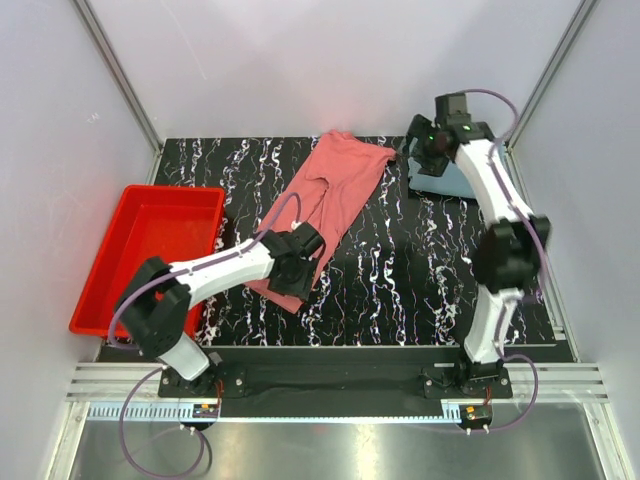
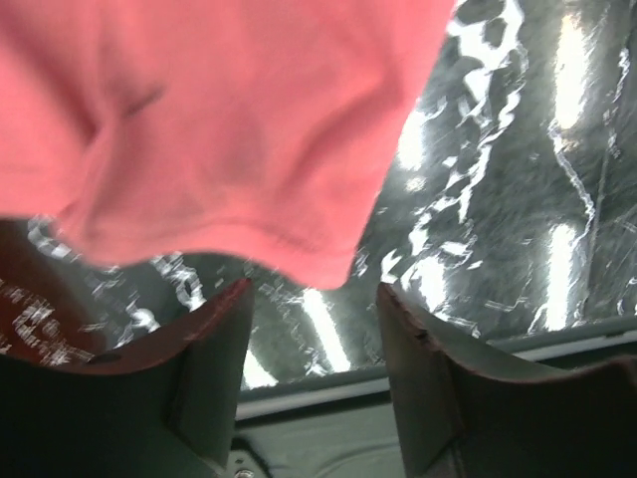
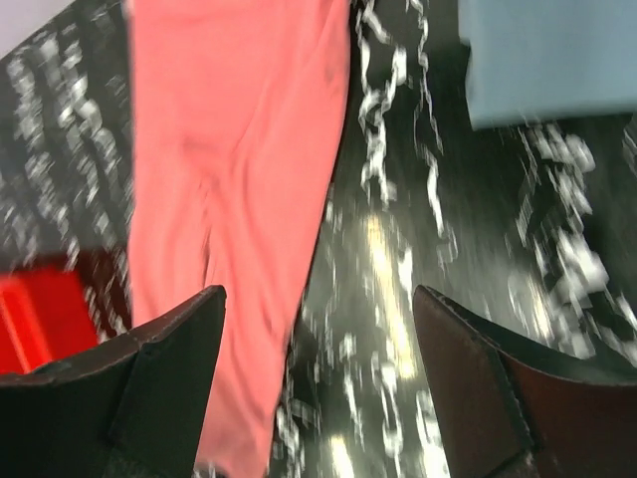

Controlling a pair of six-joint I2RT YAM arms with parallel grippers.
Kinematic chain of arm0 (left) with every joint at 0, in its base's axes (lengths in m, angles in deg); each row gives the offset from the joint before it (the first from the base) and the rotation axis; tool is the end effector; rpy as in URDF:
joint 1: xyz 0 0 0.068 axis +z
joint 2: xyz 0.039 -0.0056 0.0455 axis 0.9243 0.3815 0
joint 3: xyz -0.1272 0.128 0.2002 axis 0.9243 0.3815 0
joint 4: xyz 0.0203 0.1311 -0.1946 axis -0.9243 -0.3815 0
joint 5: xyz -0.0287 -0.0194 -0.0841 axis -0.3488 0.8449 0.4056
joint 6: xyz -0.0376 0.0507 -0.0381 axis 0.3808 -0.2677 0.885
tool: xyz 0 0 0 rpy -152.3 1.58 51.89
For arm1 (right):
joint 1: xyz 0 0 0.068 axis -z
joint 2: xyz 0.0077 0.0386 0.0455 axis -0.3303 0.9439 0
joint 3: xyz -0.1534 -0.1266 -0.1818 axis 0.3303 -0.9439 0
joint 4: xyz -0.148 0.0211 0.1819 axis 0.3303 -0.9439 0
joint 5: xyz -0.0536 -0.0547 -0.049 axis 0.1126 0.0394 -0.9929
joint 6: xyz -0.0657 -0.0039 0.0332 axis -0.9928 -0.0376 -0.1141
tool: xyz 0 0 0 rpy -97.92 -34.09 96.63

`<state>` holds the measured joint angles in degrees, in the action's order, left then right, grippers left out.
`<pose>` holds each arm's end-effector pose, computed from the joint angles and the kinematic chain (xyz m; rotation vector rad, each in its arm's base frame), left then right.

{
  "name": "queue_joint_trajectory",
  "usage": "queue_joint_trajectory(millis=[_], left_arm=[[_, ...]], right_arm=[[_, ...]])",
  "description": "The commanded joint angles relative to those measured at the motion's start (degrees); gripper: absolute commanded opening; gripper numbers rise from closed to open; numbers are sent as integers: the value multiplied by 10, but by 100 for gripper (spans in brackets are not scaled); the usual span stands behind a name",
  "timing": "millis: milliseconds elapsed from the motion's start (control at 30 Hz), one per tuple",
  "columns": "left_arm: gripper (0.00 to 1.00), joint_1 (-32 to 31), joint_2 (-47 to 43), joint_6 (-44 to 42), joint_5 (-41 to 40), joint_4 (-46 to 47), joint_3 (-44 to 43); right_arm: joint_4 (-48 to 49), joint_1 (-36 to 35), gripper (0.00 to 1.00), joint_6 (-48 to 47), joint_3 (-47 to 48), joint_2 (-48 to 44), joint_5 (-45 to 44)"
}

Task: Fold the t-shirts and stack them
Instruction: Fold the tshirt

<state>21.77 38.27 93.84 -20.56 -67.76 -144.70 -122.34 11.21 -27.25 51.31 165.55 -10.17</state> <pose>0.1903 -0.1863 0.1894 0.3794 2.8466 -0.1070 0.4574 0.0723 0.2793 0.4273 2.4439 0.4396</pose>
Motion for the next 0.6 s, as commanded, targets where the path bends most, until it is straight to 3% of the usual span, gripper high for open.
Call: queue_joint_trajectory(millis=[0, 100, 233, 333, 367, 500, 567], left_arm=[[55, -8, 47, -2, 22, 26, -30], [52, -10, 82, 8, 13, 14, -40], [50, -16, 94, 16, 1, 12, -30], [36, -21, 104, 19, 27, 24, -16], [22, -24, 108, 21, 37, 37, -10], [0, -53, 119, 30, 88, 57, -34], [0, -81, 123, 41, 137, 77, -54]], right_arm=[[-17, 1, 83, -26, -122, -154, 0], [-11, 1, 82, -7, -238, -281, 21], [-6, 1, 82, -2, -364, -386, 35], [-14, 1, 82, -8, -443, -439, 37], [-14, 1, 82, -9, -482, -452, 38], [-29, 2, 83, -8, -550, -497, 25], [-48, 2, 83, -4, -576, -499, 14]])
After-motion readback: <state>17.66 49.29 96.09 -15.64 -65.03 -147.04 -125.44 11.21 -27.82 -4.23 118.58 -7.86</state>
